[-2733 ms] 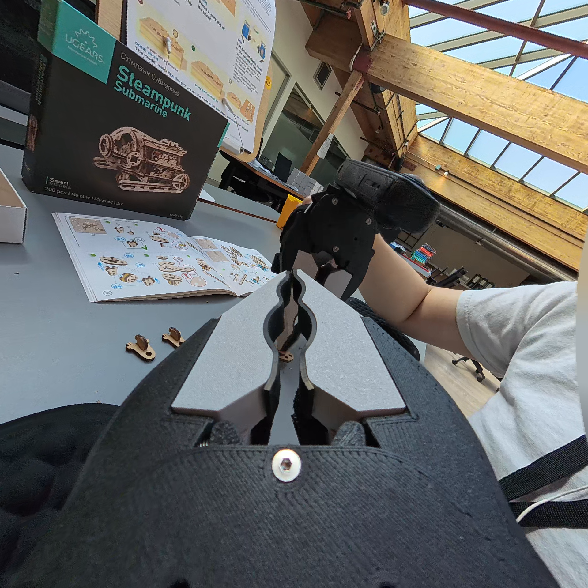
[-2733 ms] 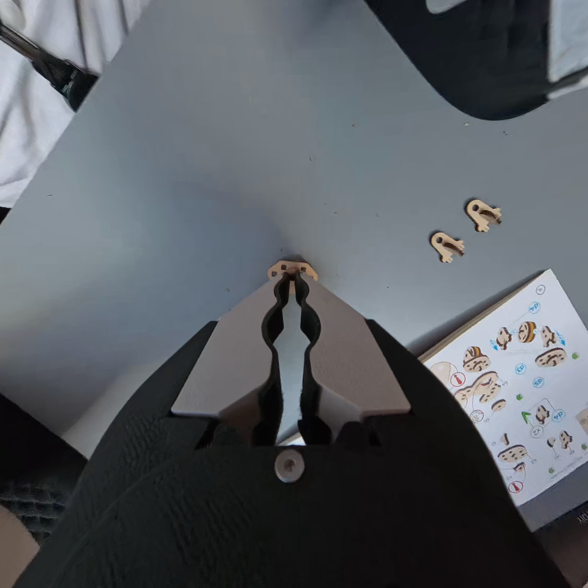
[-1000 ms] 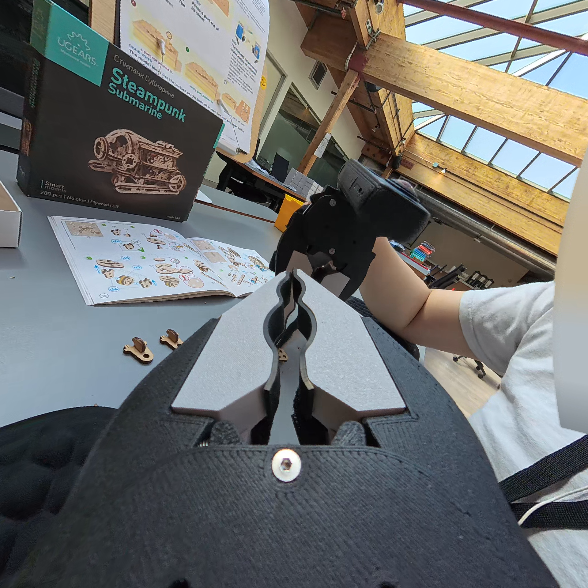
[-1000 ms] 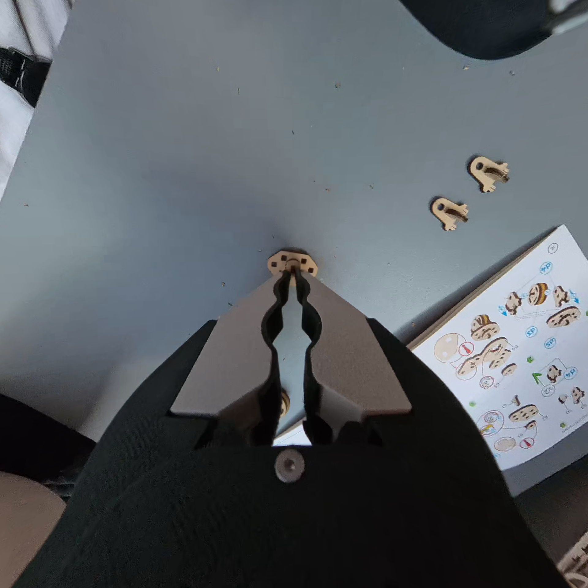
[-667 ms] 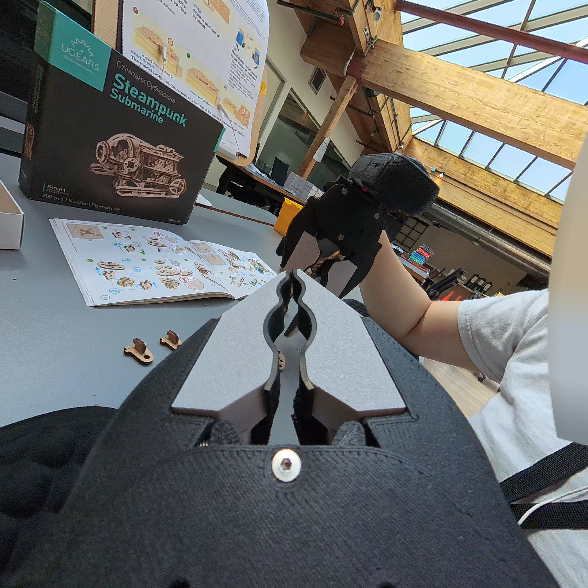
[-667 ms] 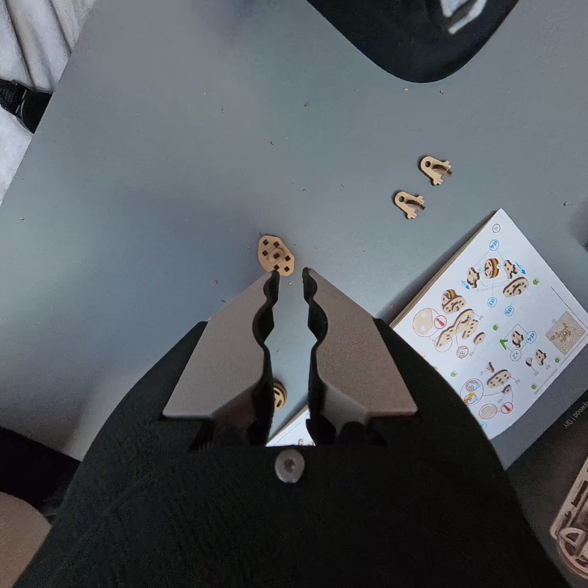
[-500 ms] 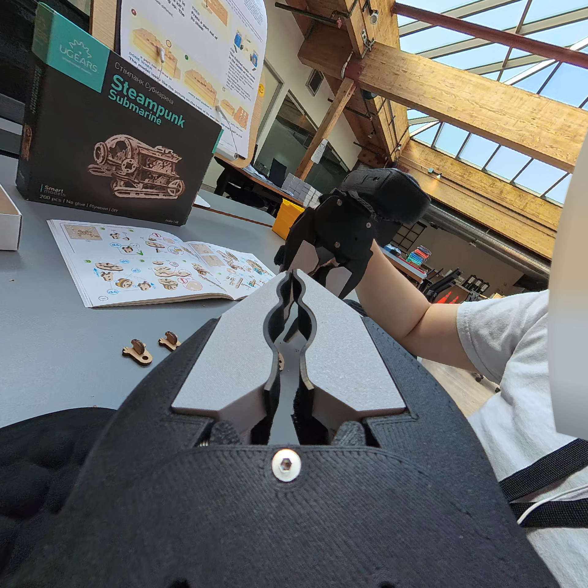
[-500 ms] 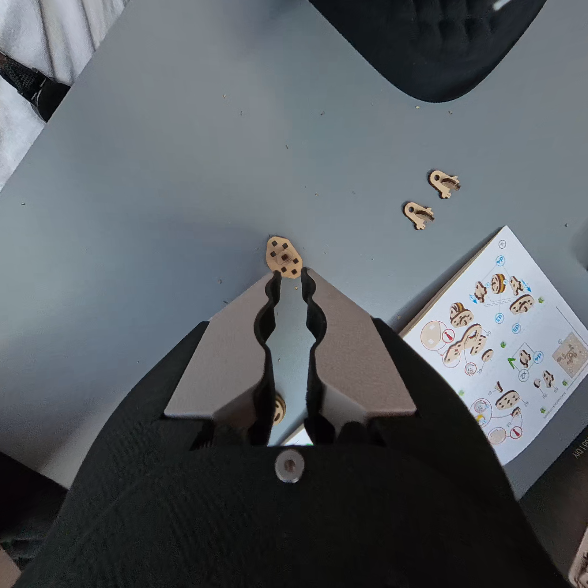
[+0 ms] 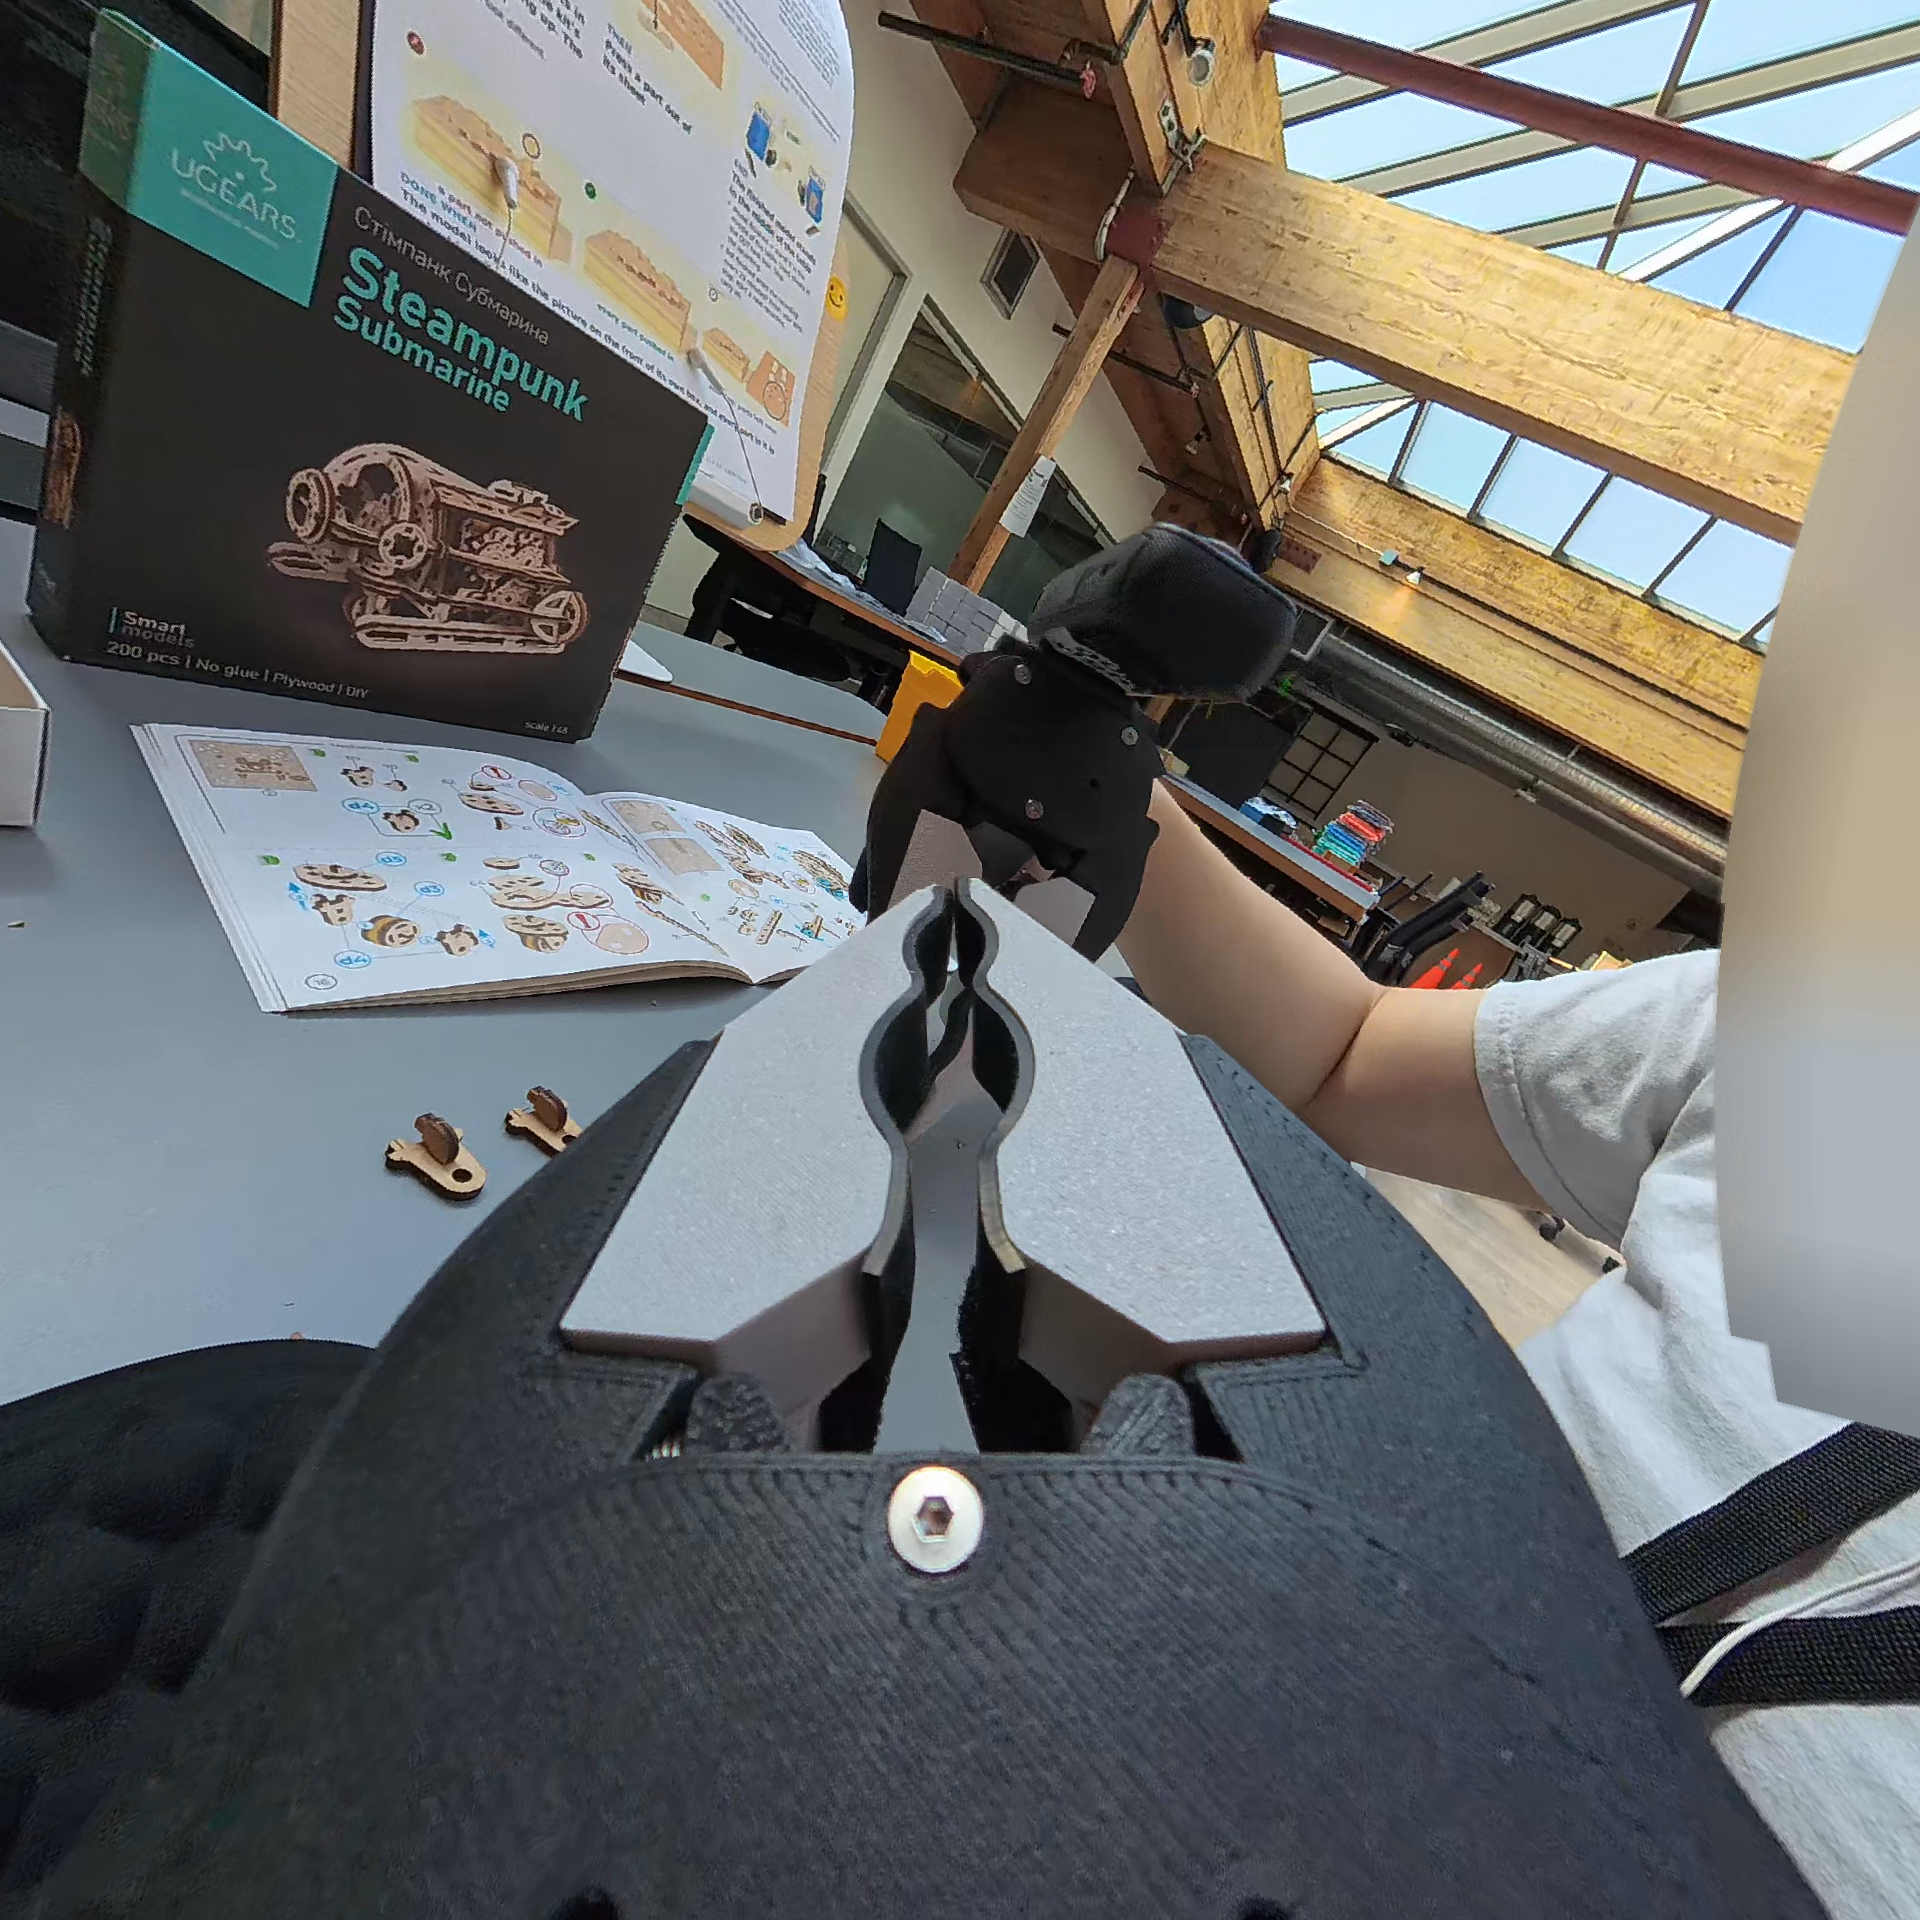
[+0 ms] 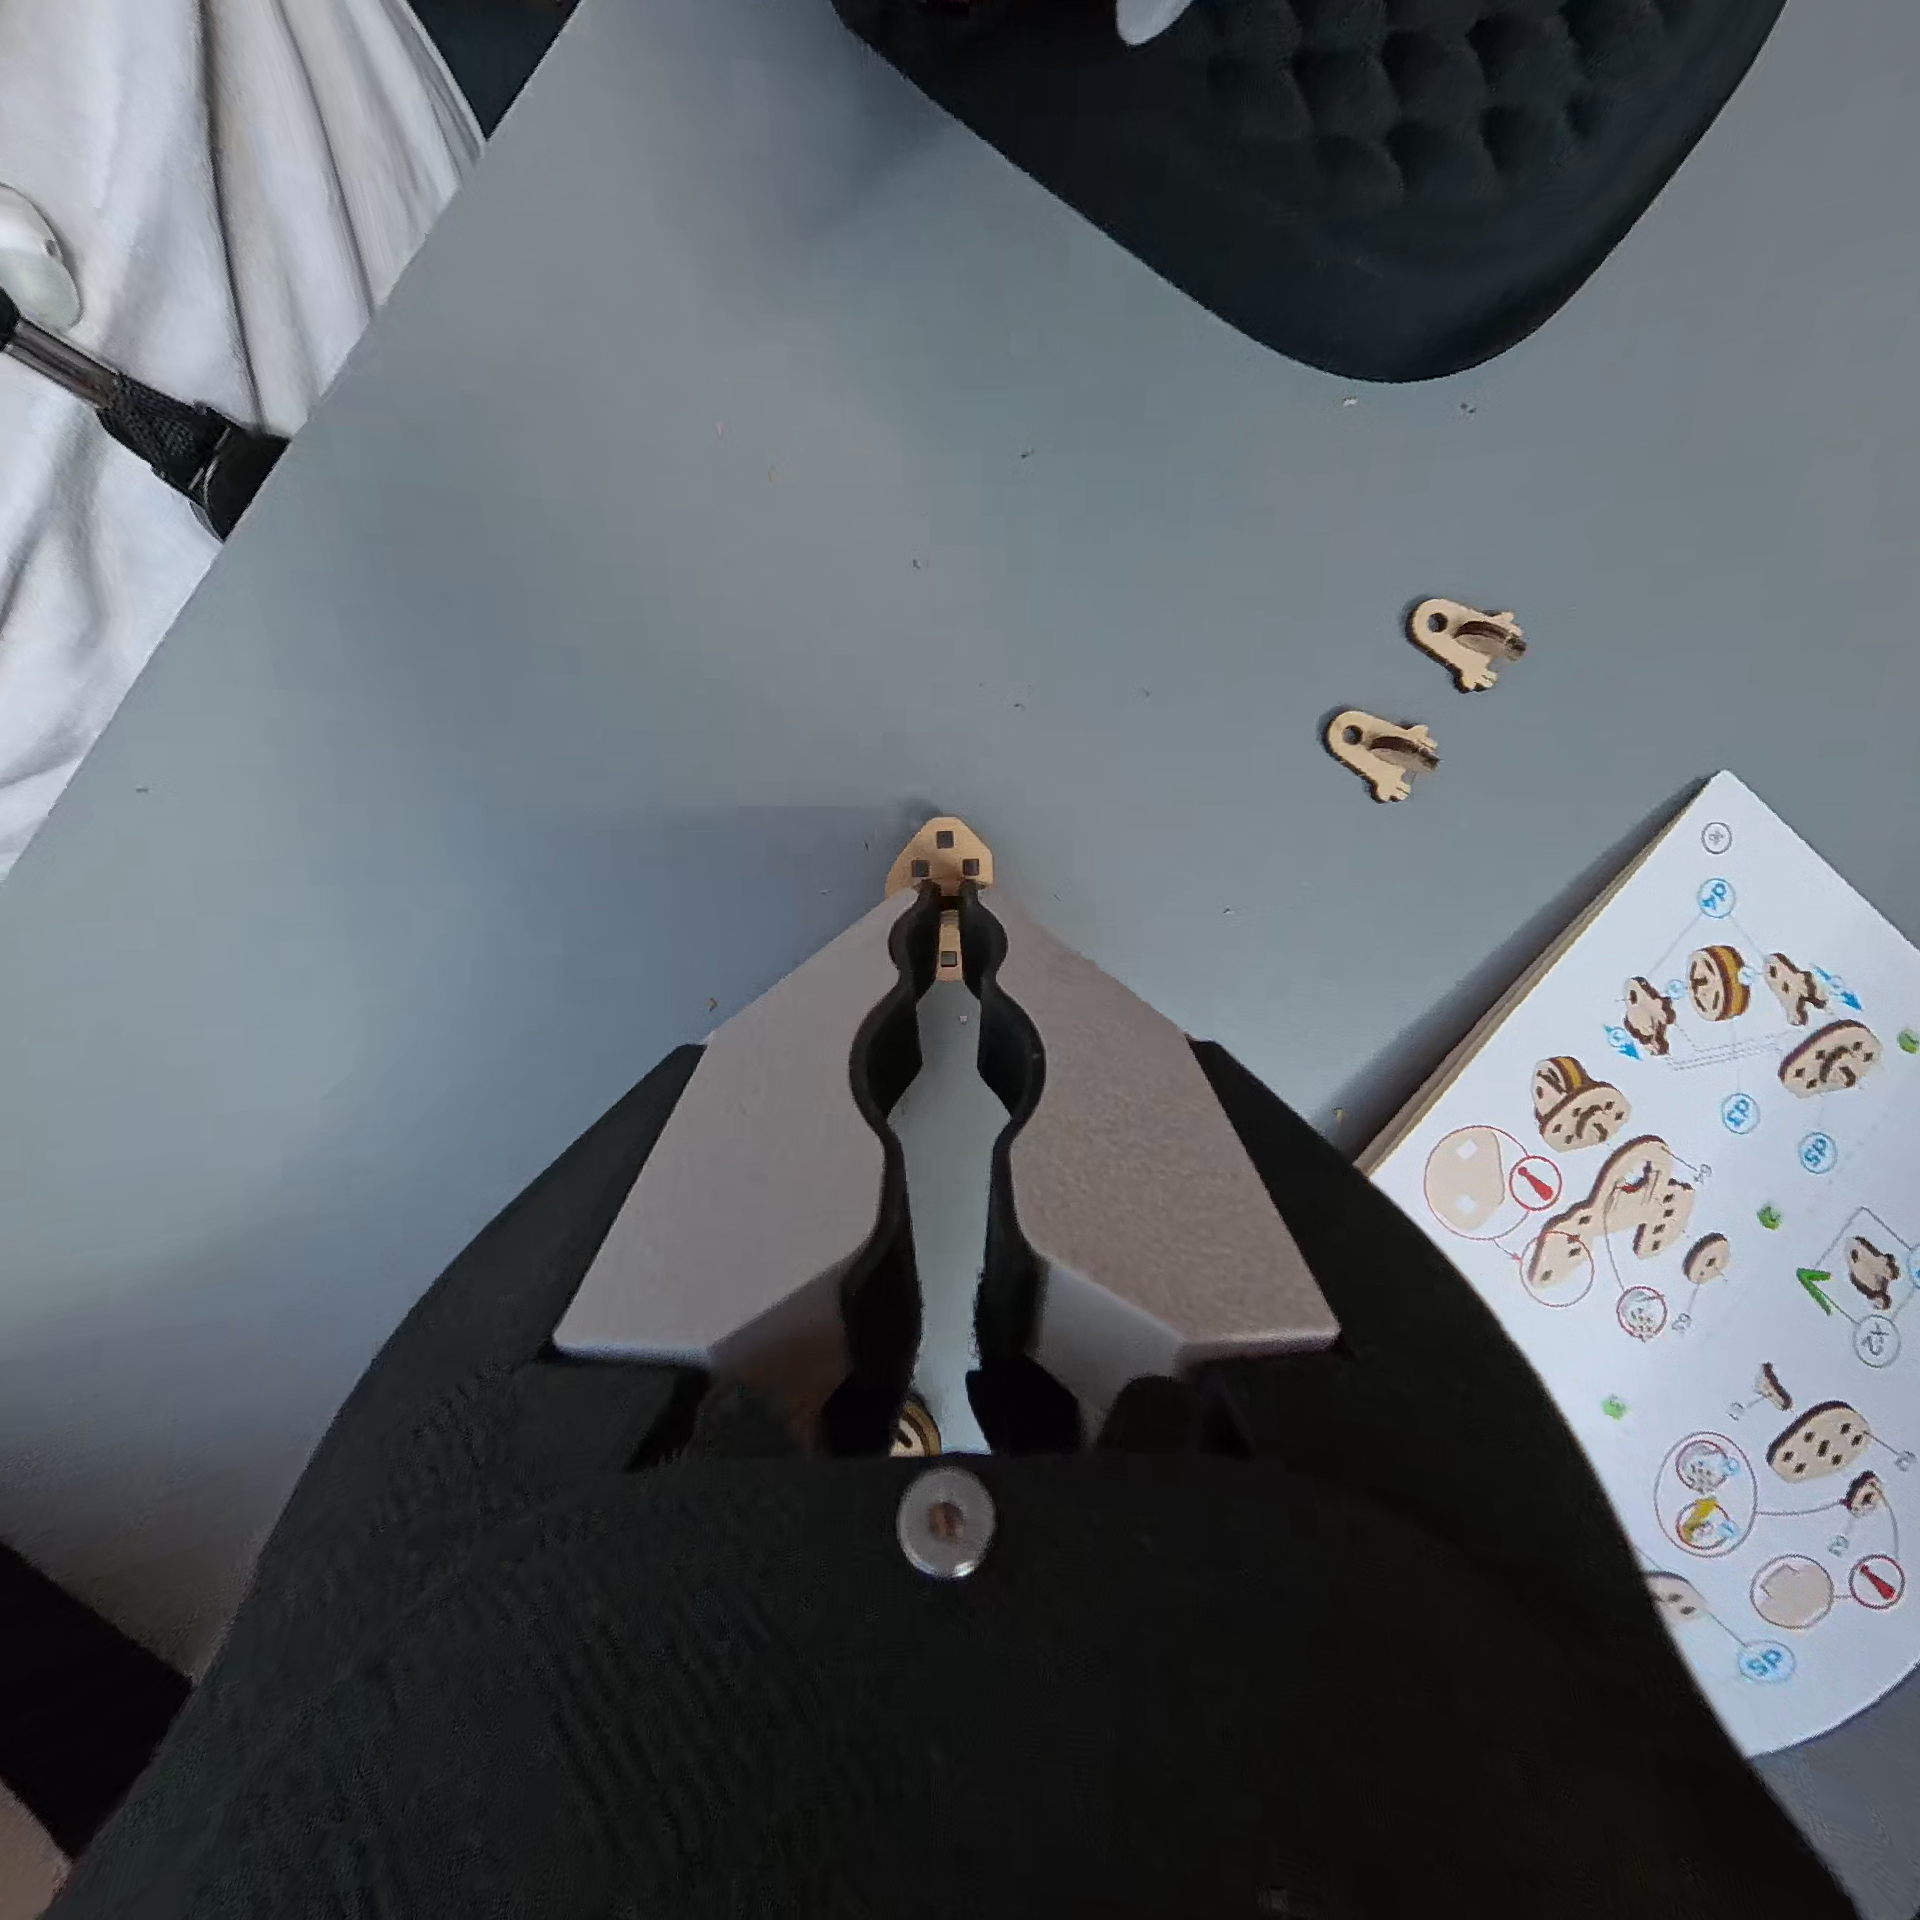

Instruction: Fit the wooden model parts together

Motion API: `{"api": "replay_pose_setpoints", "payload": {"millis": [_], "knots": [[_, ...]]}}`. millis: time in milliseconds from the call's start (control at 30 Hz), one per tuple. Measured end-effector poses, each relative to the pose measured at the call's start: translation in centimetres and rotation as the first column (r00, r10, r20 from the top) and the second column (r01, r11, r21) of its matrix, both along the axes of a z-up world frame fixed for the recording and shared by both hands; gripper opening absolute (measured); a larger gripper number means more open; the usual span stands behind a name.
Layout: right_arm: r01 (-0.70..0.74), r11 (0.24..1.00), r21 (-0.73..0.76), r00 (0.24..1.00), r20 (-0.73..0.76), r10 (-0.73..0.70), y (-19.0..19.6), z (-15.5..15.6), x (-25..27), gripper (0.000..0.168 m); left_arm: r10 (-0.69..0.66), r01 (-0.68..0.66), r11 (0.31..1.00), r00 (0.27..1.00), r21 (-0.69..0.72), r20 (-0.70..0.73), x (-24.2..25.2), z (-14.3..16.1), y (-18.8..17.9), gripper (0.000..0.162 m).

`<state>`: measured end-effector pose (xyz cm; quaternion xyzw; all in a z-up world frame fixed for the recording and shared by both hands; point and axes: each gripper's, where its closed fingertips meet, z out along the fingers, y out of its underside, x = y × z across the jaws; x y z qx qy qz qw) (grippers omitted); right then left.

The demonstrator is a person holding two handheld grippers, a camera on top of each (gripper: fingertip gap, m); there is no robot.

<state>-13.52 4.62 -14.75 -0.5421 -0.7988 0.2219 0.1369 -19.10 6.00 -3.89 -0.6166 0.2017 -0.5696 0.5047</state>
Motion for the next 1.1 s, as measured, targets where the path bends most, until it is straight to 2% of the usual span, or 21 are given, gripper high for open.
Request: {"api": "replay_pose_setpoints", "payload": {"millis": [100, 200, 233, 400, 500, 567, 700, 967, 1100], "knots": [[0.146, 0.964, -0.223, 0.987, -0.033, -0.157, 0.1, 2.0, -0.8, 0.003, -0.043, 0.043, 0.999, 0.999, 0.034, 0.0, 0.4, 0.3, -0.8, 0.005], [0.187, 0.832, -0.522, 0.969, -0.041, -0.244, -1.0, 5.2, -1.5, 0.003, -0.121, 0.13, 0.983, 0.99, 0.129, -0.07, 1.5, 0.5, -2.7, 0.021], [0.179, 0.795, -0.58, 0.966, -0.051, -0.255, -1.2, 6.1, -1.6, 0.003, -0.137, 0.156, 0.972, 0.984, 0.175, -0.115, 2.0, 0.4, -3.4, 0.025], [0.142, 0.639, -0.756, 0.967, -0.031, -0.252, -2.5, 8.4, -1.5, 0.003, -0.074, 0.227, 0.886, 0.93, 0.405, -0.36, 4.2, -0.9, -5.6, 0.029], [0.12, 0.503, -0.856, 0.973, 0.002, -0.229, -3.4, 9.7, -1.6, 0.002, 0.015, 0.226, 0.84, 0.899, 0.493, -0.438, 4.8, -1.3, -5.4, 0.029], [0.125, 0.459, -0.88, 0.976, 0.025, -0.218, -3.7, 9.8, -1.5, 0.003, 0.052, 0.234, 0.821, 0.878, 0.521, -0.476, 4.9, -1.5, -5.2, 0.029], [0.138, 0.423, -0.896, 0.977, 0.052, -0.208, -4.0, 9.6, -1.5, 0.003, 0.059, 0.247, 0.802, 0.873, 0.543, -0.484, 5.3, -1.3, -5.3, 0.025], [0.142, 0.536, -0.832, 0.982, 0.051, -0.18, -4.9, 9.3, -1.2, 0.003, 0.07, 0.278, 0.767, 0.859, 0.578, -0.506, 5.8, -1.4, -6.1, 0.015], [0.161, 0.546, -0.822, 0.978, 0.06, -0.197, -4.8, 9.4, -1.3, 0.003, 0.088, 0.276, 0.756, 0.856, 0.594, -0.51, 5.7, -1.3, -6.1, 0.015]]}}
